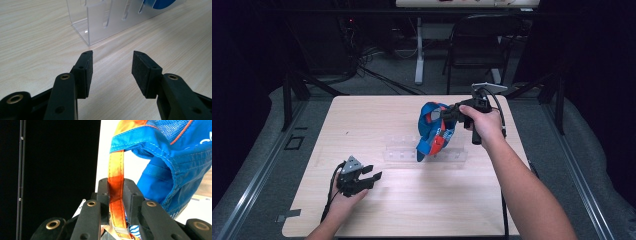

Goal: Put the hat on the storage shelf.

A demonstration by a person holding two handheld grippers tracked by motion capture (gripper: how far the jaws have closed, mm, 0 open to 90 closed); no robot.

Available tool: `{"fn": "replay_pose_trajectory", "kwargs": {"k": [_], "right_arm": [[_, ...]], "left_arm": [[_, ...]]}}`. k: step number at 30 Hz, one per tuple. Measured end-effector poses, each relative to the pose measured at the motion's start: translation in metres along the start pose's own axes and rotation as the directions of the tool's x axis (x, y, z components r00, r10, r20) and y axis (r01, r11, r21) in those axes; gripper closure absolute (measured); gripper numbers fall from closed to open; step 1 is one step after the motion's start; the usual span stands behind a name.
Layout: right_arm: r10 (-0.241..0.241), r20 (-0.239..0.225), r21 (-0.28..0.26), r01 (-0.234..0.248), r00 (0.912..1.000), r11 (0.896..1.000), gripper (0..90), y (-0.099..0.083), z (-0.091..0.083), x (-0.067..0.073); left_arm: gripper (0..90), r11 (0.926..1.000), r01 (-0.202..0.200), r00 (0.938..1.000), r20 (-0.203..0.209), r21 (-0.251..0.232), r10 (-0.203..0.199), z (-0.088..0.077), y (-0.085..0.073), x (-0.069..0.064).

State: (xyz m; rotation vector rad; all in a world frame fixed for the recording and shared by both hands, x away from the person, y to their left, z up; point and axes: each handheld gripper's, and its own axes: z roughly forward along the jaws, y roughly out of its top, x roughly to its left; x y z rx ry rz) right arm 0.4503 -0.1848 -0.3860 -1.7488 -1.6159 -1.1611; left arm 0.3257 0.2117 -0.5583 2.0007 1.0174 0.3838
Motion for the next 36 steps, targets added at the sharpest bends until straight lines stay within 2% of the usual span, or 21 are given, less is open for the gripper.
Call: {"fn": "replay_pose_trajectory", "kwargs": {"k": [5,7,8,13,15,17,18,19,21,23,24,26,29,30,31,32,33,35,36], "right_arm": [[0.003,0.026,0.005,-0.003,0.9997,1.0,75.7,-0.001,-0.001,-0.004],[0.008,0.021,-0.007,-0.008,0.9997,1.0,75.2,-0.001,0.0,-0.005],[-0.002,0.027,-0.001,0.002,0.9996,1.0,74.5,-0.001,-0.001,-0.006],[-0.01,0.059,-0.011,0.011,0.9982,1.0,69.7,-0.002,-0.003,-0.01],[-0.023,0.083,-0.023,0.025,0.9963,0.999,63.8,-0.003,-0.005,-0.012],[-0.029,0.093,-0.026,0.031,0.9952,0.999,62.2,-0.003,-0.006,-0.011],[-0.048,0.126,-0.046,0.054,0.9909,0.997,58.4,-0.004,-0.007,-0.012],[-0.048,0.126,-0.046,0.054,0.9909,0.997,58.4,-0.004,-0.007,-0.012],[-0.069,0.162,-0.04,0.076,0.9843,0.996,57.7,-0.006,-0.008,-0.014],[-0.071,0.175,-0.044,0.08,0.982,0.996,56.7,-0.007,-0.009,-0.016],[-0.089,0.187,-0.025,0.095,0.9783,0.995,56.5,-0.008,-0.01,-0.017],[-0.087,0.191,-0.032,0.095,0.9778,0.995,56.3,-0.009,-0.009,-0.017],[-0.11,0.226,-0.032,0.121,0.9678,0.992,55.3,-0.013,-0.011,-0.019],[-0.11,0.226,-0.032,0.121,0.9678,0.992,55.3,-0.013,-0.011,-0.019],[-0.129,0.248,-0.038,0.142,0.9601,0.989,54.4,-0.016,-0.011,-0.021],[-0.137,0.256,-0.034,0.15,0.957,0.988,54.2,-0.018,-0.012,-0.022],[-0.137,0.256,-0.034,0.15,0.957,0.988,54.2,-0.018,-0.012,-0.022],[-0.161,0.272,-0.03,0.175,0.9489,0.984,52.5,-0.024,-0.013,-0.025],[-0.161,0.272,-0.03,0.175,0.9489,0.984,52.5,-0.024,-0.013,-0.025]], "left_arm": [[52.0,1.0,0.001,1.0,0.0,0.0,-0.001,0.0,0.0,0.0],[51.9,1.0,0.001,1.0,0.0,0.0,-0.001,0.0,0.0,0.0],[52.0,1.0,0.003,1.0,0.001,0.0,-0.003,0.0,0.0,0.0],[52.0,1.0,0.005,1.0,0.0,-0.001,-0.005,0.0,0.0,0.0],[52.0,1.0,0.004,1.0,0.0,0.0,-0.004,0.0,0.0,0.0],[52.0,1.0,0.004,1.0,-0.001,0.0,-0.004,0.0,0.0,0.0],[51.9,1.0,0.001,1.0,-0.002,-0.001,-0.001,0.0,0.0,0.0],[52.0,1.0,0.001,1.0,-0.002,-0.001,-0.001,0.0,0.0,0.0],[52.0,1.0,0.0,1.0,-0.001,0.0,0.0,0.0,0.0,0.0],[51.9,1.0,0.0,1.0,-0.001,0.0,0.0,0.0,0.0,0.0],[52.0,1.0,0.0,1.0,-0.001,0.0,0.0,0.0,0.0,0.0],[51.9,1.0,-0.002,1.0,-0.001,0.001,0.002,0.0,0.0,0.0],[52.0,1.0,-0.002,1.0,-0.002,0.001,0.002,0.0,0.0,0.0],[51.9,1.0,-0.002,1.0,-0.002,0.001,0.002,0.0,0.0,0.0],[52.0,1.0,0.0,1.0,-0.002,0.0,0.0,0.0,0.0,0.0],[52.0,1.0,0.0,1.0,-0.002,0.0,0.0,0.0,0.0,0.0],[52.0,1.0,0.001,1.0,-0.002,0.0,-0.001,0.0,0.0,0.0],[51.9,1.0,0.001,1.0,-0.002,0.0,-0.001,0.0,0.0,0.0],[51.9,1.0,0.001,1.0,-0.002,0.0,-0.001,0.0,0.0,0.0]]}}
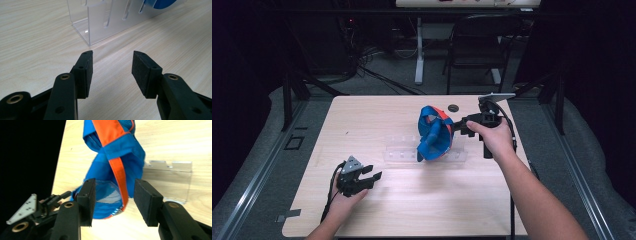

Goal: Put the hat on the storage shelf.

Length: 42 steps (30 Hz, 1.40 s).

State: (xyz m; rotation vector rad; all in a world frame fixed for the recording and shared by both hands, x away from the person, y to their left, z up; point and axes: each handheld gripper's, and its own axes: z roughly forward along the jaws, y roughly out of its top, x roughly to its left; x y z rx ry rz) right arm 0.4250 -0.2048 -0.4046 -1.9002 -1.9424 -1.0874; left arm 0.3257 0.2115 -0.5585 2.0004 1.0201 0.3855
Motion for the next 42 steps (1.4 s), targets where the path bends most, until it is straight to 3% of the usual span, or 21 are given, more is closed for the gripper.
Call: {"fn": "replay_pose_trajectory", "kwargs": {"k": [9,13,15,24,29,35,38,39,42], "right_arm": [[-0.08,0.059,-0.039,0.082,0.995,0.996,48.6,-0.033,0.002,-0.015],[-0.102,0.058,-0.056,0.105,0.9931,0.993,47.8,-0.045,0.005,-0.022],[-0.136,0.073,-0.06,0.14,0.988,0.988,47.4,-0.056,0.007,-0.029],[-0.18,0.097,-0.081,0.188,0.979,0.979,46.4,-0.092,0.017,-0.049],[-0.2,0.101,-0.128,0.212,0.9747,0.969,45.8,-0.121,0.02,-0.067],[-0.214,0.139,-0.159,0.235,0.9669,0.959,45.7,-0.138,0.024,-0.08],[-0.253,0.153,-0.166,0.277,0.9553,0.946,44.9,-0.151,0.027,-0.084],[-0.253,0.153,-0.166,0.277,0.9553,0.946,44.9,-0.151,0.027,-0.084],[-0.272,0.155,-0.198,0.3,0.9497,0.933,44.8,-0.161,0.031,-0.088]], "left_arm": [[51.0,1.0,0.001,1.0,-0.008,0.003,-0.001,0.0,0.0,0.0],[50.9,1.0,-0.005,1.0,-0.007,0.003,0.005,0.001,0.0,0.0],[50.8,1.0,-0.005,1.0,-0.007,0.005,0.005,0.001,-0.001,0.0],[50.2,1.0,-0.002,1.0,-0.006,0.009,0.002,0.001,-0.001,0.0],[49.9,1.0,0.005,1.0,-0.004,0.008,-0.005,0.003,-0.001,-0.001],[49.9,0.9999,-0.001,1.0,-0.006,0.016,0.001,0.003,-0.002,-0.001],[49.8,0.9999,0.001,1.0,-0.006,0.015,-0.001,0.004,-0.002,-0.001],[49.8,0.9999,0.001,1.0,-0.006,0.015,-0.001,0.004,-0.002,-0.001],[49.7,0.9998,0.009,0.9999,-0.006,0.019,-0.009,0.004,-0.002,0.0]]}}
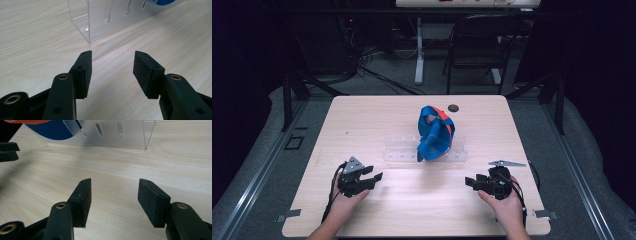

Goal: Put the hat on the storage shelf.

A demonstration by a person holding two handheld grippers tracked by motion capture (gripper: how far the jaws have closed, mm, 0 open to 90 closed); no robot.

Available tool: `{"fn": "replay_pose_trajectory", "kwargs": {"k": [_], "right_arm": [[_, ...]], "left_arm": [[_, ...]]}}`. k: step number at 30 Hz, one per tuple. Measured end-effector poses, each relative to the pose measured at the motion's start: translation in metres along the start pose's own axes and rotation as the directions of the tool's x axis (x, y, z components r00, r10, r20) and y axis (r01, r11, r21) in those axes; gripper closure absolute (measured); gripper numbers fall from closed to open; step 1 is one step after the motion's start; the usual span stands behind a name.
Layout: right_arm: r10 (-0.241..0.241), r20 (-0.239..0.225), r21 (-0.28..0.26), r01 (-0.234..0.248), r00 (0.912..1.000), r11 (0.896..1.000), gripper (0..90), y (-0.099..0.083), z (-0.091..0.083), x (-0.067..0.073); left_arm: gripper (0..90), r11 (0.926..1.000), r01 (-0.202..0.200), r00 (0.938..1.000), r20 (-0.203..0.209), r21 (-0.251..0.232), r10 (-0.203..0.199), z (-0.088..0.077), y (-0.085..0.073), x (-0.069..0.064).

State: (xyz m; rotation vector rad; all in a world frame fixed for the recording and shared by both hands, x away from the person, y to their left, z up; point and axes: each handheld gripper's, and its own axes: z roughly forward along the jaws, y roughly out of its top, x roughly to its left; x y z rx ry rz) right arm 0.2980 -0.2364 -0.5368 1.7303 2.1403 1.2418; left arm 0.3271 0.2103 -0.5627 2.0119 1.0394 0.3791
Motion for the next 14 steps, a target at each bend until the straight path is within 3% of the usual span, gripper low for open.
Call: {"fn": "replay_pose_trajectory", "kwargs": {"k": [2,4,8,14], "right_arm": [[-0.003,-0.001,-0.012,0.003,1.0,1.0,44.8,-0.003,0.001,0.0],[-0.032,0.015,-0.057,0.033,0.9994,0.998,45.5,-0.012,0.003,-0.001],[-0.015,-0.004,-0.095,0.015,0.9999,0.995,47.2,-0.02,0.005,-0.003],[-0.093,0.009,-0.183,0.093,0.9957,0.979,48.4,-0.032,-0.005,-0.002]], "left_arm": [[49.7,1.0,0.002,1.0,-0.001,-0.001,-0.002,0.0,0.0,0.0],[49.7,1.0,0.001,1.0,-0.001,0.0,-0.001,0.0,0.0,0.0],[49.7,1.0,-0.005,1.0,-0.002,0.006,0.005,0.0,0.0,0.0],[49.8,1.0,0.004,1.0,0.007,-0.005,-0.004,0.001,-0.001,0.0]]}}
